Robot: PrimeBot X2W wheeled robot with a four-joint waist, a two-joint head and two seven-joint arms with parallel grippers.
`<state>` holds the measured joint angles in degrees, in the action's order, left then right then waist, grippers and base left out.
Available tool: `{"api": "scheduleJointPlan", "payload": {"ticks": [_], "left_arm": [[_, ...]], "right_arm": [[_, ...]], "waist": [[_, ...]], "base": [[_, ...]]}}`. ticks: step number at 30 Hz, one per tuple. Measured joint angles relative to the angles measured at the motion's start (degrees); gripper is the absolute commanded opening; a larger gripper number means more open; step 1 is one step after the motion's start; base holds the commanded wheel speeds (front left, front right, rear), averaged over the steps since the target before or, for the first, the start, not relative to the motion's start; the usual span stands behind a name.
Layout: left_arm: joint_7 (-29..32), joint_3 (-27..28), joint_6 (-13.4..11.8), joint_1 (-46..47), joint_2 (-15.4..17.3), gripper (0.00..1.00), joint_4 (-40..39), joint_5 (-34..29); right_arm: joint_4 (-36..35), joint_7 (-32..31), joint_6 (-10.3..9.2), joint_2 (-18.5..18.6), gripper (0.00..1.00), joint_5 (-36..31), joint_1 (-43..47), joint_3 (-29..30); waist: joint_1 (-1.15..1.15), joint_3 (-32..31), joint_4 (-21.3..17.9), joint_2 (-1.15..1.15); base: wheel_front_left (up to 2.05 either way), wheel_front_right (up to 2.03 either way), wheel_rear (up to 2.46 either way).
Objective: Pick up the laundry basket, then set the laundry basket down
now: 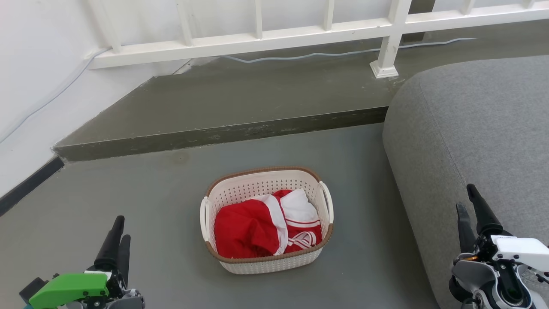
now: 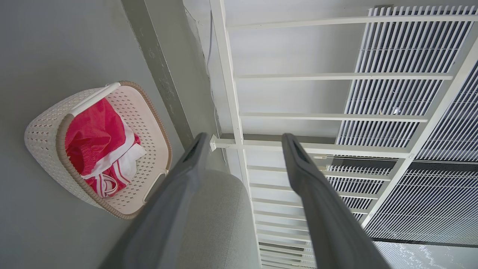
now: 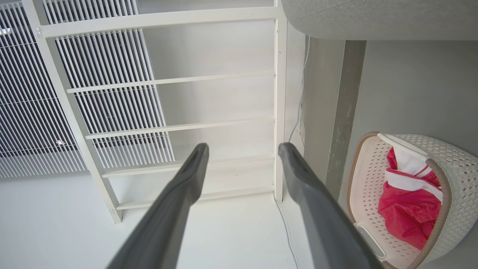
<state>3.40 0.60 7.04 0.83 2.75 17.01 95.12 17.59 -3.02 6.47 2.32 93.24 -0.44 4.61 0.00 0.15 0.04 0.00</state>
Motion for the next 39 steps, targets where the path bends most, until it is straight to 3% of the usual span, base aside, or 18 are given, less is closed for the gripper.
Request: {"api": "scheduleJointPlan", "payload": {"ticks": [10, 18, 29, 39], "left_arm": [[-1.05, -0.96, 0.00, 0.32, 0.01, 1.00, -1.44, -2.00], [-2.60, -2.27, 0.00, 1.10, 0.30, 1.00, -2.96, -4.69], [-5.55, -5.75, 0.00, 2.45, 3.36, 1.00, -5.04, -14.74], [-7.61, -8.84, -0.08, 3.14, 5.60, 1.00, -6.35, -25.66]], "right_arm": [[-0.85, 1.60, 0.00, 0.73, 1.00, -3.59, -0.19, -1.11], [-1.31, 3.57, 0.01, 3.08, 1.00, -10.37, -0.29, -3.08], [-2.42, 5.50, -0.12, 4.58, 1.00, -19.08, -1.20, -5.75], [-3.85, 7.31, -2.41, 6.76, 1.00, -29.92, -2.09, -8.86]], "waist": [[0.00, -0.02, 0.08, 0.00], [0.00, -0.04, 0.16, 0.00], [0.00, -0.07, 0.33, 0.00], [0.00, -0.20, 0.49, 0.00]], "base": [[0.00, 0.00, 0.00], [0.00, 0.00, 0.00], [0.00, 0.00, 0.00], [0.00, 0.00, 0.00]]}}
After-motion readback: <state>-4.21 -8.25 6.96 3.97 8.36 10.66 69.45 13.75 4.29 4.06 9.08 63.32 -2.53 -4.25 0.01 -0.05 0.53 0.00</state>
